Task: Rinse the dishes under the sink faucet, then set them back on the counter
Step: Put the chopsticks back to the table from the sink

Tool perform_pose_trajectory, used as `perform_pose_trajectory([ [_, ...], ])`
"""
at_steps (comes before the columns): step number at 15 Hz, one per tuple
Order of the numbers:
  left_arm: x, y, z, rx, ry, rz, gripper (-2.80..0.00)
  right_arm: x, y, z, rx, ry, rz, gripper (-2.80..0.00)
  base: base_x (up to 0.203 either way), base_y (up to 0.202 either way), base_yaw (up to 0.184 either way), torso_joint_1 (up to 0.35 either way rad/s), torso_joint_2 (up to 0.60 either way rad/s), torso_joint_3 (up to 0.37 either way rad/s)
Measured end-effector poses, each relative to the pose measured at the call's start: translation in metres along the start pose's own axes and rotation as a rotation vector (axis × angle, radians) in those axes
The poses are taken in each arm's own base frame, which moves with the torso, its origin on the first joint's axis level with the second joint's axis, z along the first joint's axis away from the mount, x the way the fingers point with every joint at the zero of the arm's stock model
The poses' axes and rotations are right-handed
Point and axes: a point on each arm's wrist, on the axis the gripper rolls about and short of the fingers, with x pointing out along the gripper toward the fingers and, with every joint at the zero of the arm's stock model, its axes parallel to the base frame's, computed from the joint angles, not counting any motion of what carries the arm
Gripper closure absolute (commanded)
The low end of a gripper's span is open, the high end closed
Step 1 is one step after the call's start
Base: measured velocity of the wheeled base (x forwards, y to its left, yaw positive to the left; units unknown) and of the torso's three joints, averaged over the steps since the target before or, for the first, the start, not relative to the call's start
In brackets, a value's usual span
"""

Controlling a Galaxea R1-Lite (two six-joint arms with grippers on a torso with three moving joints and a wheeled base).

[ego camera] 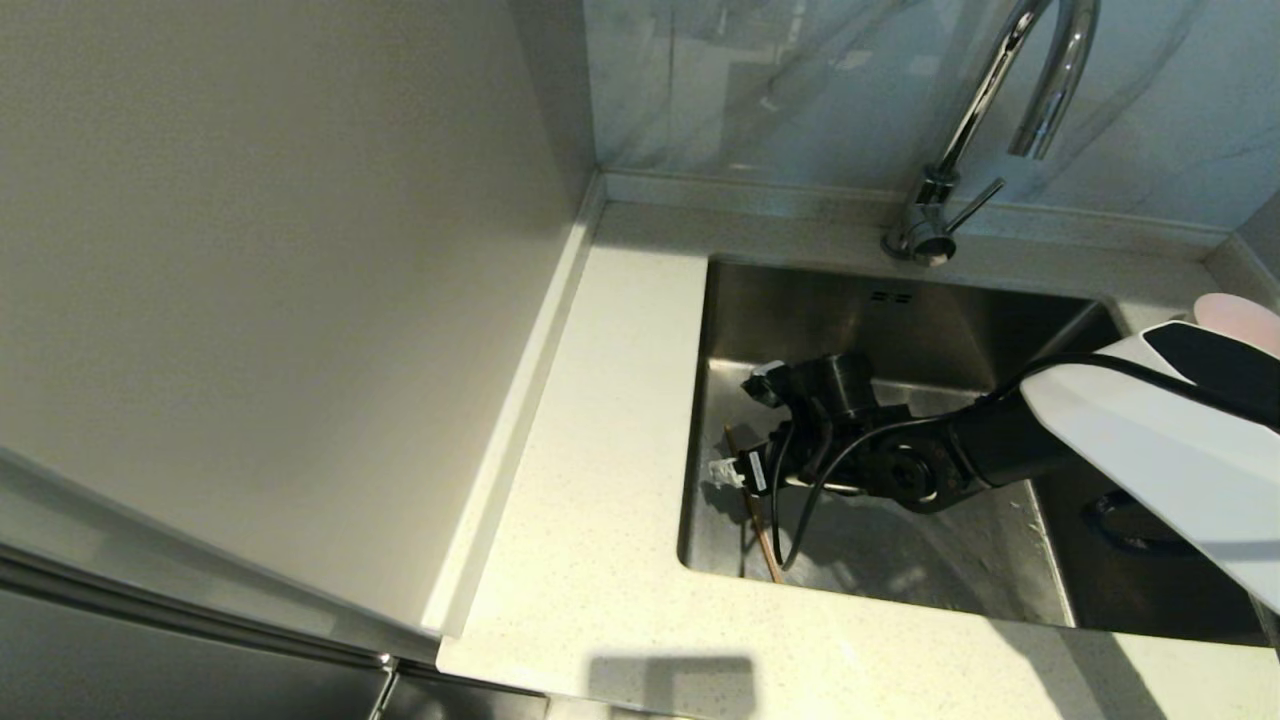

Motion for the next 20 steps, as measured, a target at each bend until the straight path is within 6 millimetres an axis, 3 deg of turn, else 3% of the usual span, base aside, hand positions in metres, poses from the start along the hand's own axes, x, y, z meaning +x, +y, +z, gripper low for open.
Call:
perform_pose_trajectory([
  [13,0.000,0.000,0.000,0.000,0.000,0.000,0.00,0.041,-0.012,-0.022,-0.141,-0.004,-0.022,-2.80,0.000,0.000,0.000,0.000,0.00,0.000],
  [20,0.000,0.000,0.000,0.000,0.000,0.000,0.00,0.061,-0.019,-0.022,-0.180,-0.031,-0.046,-2.80,0.000,0.000,0.000,0.000,0.00,0.000],
])
